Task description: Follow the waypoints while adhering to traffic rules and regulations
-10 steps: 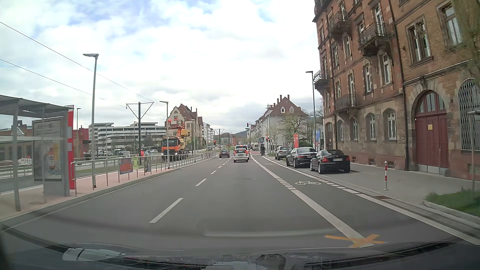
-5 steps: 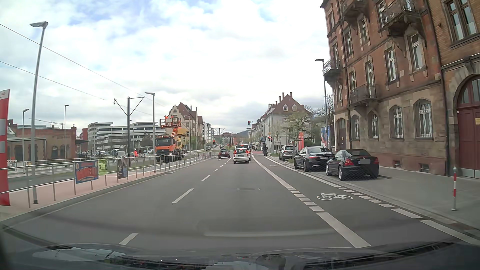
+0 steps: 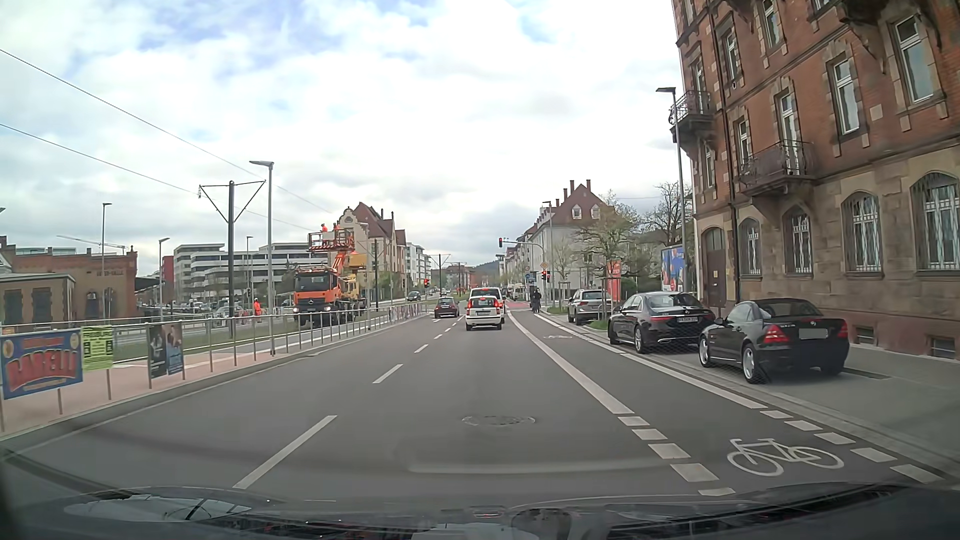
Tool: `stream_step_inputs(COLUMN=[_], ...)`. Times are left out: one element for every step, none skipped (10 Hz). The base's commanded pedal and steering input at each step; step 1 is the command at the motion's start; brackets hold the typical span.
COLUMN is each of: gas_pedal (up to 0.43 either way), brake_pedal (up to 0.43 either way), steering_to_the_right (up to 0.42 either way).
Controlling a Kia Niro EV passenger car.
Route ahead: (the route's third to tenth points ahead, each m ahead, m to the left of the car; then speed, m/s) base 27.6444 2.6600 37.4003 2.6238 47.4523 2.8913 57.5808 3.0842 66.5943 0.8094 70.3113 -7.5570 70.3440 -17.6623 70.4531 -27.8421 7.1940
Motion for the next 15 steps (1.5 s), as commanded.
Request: stream_step_inputs(gas_pedal=[0.000, 0.000, 0.000, 0.000, 0.000, 0.000, 0.000, 0.000, 0.000, 0.000, 0.000, 0.000, 0.000, 0.000, 0.000], brake_pedal=[0.159, 0.171, 0.183, 0.183, 0.183, 0.183, 0.183, 0.177, 0.171, 0.171, 0.171, 0.165, 0.159, 0.152, 0.152], steering_to_the_right=[-0.002, -0.002, -0.002, -0.002, -0.002, -0.002, -0.003, -0.004, -0.005, -0.005, -0.005, -0.006, -0.006, -0.006, -0.007])
